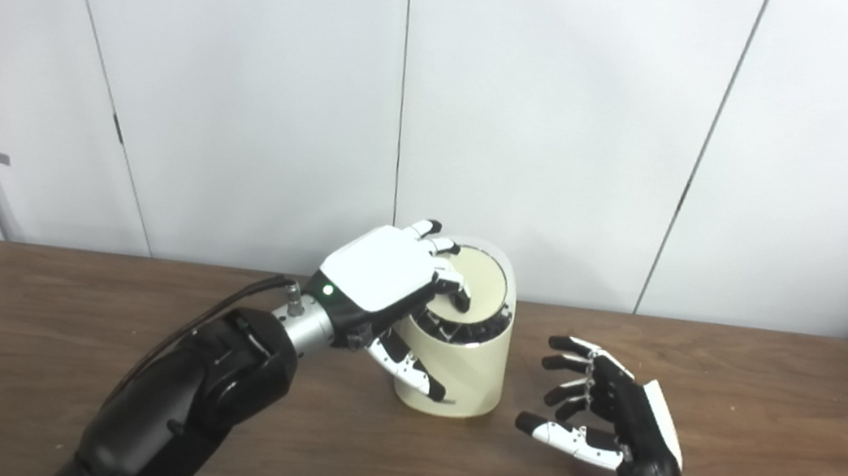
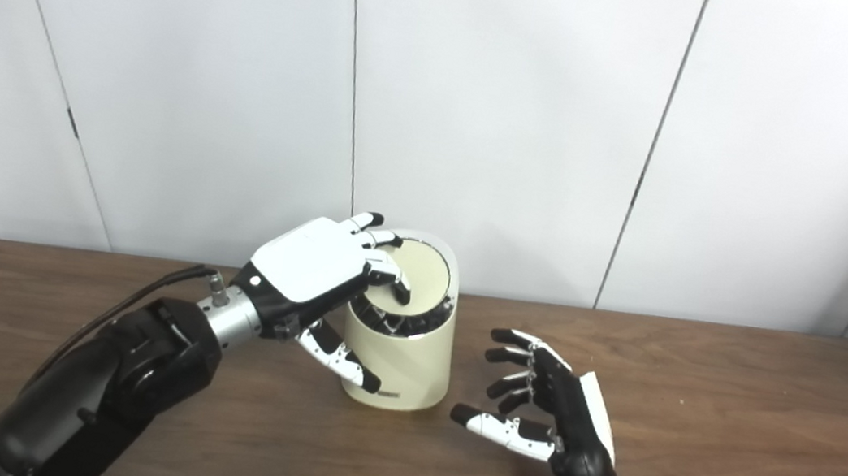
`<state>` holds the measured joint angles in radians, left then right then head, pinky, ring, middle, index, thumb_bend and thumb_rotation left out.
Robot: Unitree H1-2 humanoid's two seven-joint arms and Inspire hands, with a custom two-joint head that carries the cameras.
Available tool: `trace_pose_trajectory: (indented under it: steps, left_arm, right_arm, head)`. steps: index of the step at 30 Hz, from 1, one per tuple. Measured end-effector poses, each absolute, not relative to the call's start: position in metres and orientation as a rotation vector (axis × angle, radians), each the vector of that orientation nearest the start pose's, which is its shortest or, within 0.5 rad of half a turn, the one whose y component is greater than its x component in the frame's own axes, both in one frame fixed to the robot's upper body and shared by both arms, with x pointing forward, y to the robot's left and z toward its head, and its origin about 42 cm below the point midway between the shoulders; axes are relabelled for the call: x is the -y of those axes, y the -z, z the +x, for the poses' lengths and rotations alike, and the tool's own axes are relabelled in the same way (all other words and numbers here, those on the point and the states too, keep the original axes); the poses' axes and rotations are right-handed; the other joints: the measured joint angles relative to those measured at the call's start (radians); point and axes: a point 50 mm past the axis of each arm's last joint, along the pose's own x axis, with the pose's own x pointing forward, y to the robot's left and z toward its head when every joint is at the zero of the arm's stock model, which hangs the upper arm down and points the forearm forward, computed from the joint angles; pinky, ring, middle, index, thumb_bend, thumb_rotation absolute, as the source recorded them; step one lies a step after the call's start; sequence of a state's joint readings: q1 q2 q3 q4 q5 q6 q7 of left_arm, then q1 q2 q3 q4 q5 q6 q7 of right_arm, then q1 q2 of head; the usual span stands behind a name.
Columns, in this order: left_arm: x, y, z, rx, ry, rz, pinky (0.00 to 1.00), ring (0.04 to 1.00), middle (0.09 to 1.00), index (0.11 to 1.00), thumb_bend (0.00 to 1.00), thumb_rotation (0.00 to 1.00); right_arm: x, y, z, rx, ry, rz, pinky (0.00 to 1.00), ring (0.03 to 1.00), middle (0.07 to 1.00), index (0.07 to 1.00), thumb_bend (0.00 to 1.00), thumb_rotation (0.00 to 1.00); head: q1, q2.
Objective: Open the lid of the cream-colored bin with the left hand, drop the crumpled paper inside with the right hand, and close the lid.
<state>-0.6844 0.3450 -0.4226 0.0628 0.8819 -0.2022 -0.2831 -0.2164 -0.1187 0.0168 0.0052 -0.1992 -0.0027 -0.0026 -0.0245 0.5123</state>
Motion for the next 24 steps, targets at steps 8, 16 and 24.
trace_pose_trajectory:
  steps: [8, 16, 24]
  left_arm:
    - [-0.16, -0.263, 0.418, 0.707, 0.449, 1.281, 0.92, 0.961, 0.867, 0.856, 0.88, 0.45]
    - [-0.178, -0.276, 0.421, 0.741, 0.276, 1.095, 0.82, 0.951, 0.937, 0.945, 0.84, 0.45]
    - [-0.186, -0.252, 0.408, 0.661, 0.197, 0.796, 0.8, 0.942, 0.948, 0.952, 0.83, 0.39]
  right_arm:
    - [0.228, -0.162, 0.351, 0.215, -0.036, -0.319, 0.4, 0.504, 0.679, 0.73, 0.71, 0.21]
    - [0.227, -0.162, 0.351, 0.214, -0.038, -0.32, 0.4, 0.494, 0.682, 0.73, 0.71, 0.19]
    - [0.228, -0.162, 0.351, 0.212, -0.037, -0.323, 0.4, 0.498, 0.688, 0.734, 0.71, 0.19]
  head:
    - [0.003, -0.002]
    - [0.009, -0.002]
    - [0.012, -0.003]
